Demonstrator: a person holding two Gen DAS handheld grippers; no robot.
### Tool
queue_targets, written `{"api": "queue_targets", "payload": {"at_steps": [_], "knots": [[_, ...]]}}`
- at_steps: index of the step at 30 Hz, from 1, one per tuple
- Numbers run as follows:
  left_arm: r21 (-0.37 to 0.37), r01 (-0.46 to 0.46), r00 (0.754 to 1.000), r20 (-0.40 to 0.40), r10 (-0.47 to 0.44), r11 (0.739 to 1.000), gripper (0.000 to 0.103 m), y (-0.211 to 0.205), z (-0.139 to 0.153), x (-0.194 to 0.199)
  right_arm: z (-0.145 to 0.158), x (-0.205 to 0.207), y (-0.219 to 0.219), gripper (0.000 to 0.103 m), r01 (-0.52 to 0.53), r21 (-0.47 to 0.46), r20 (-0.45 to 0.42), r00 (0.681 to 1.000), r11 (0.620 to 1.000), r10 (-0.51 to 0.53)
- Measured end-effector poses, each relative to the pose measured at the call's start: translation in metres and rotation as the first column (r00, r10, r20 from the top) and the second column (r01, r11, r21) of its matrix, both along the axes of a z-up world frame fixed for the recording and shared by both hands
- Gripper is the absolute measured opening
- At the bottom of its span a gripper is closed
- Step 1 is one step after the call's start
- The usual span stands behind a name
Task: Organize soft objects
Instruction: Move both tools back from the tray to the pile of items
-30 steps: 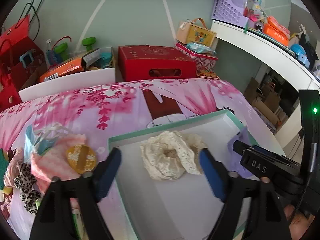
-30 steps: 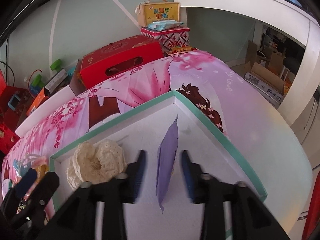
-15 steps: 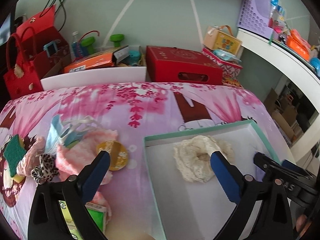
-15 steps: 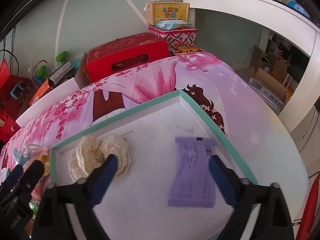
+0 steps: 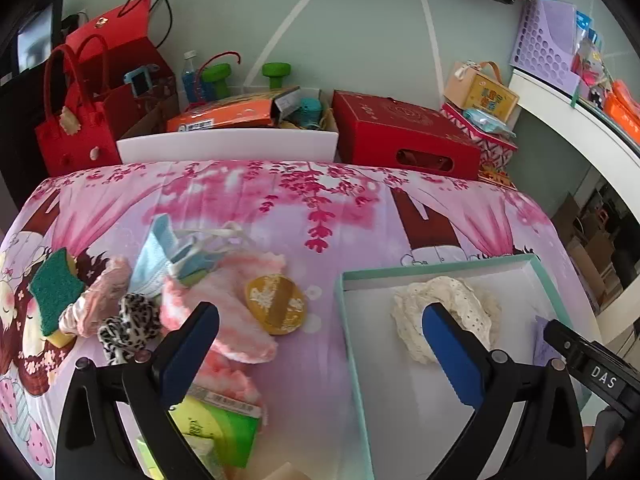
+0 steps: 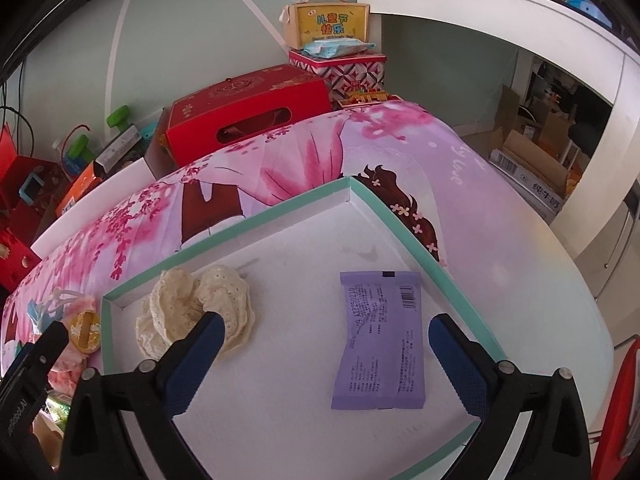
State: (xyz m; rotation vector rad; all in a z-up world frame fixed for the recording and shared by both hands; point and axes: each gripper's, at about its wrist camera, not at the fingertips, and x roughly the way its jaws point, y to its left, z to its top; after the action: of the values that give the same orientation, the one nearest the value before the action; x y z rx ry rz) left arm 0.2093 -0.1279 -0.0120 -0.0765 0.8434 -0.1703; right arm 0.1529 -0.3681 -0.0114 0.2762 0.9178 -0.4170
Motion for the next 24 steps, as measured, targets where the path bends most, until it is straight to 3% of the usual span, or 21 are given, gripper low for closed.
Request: {"api": "queue_targets", "payload": {"at_steps": [8, 14, 24], "knots": [[0.02, -0.063, 0.997, 0.05, 0.062, 0.998, 0.102, 0.02, 0.017, -0.008, 0.016, -0.007, 0.013, 0.103, -0.029, 0.003, 0.025, 0.999, 1.0, 0.029], [0.039, -0.129, 0.991, 0.034, 0.128, 0.991, 0.102, 0.045, 0.024, -0.013, 0.026, -0.01, 0.03, 0.103, -0.072, 0.0, 0.037, 0.997, 0.997, 0.072], [0.021, -0.232, 0.971, 0.063, 0.231, 0.972, 0.102, 0.105, 0.05, -0.033, 0.037, -0.01, 0.081, 0.103, -0.253, 0.058, 0.08, 0.965, 0.966, 0.248]]}}
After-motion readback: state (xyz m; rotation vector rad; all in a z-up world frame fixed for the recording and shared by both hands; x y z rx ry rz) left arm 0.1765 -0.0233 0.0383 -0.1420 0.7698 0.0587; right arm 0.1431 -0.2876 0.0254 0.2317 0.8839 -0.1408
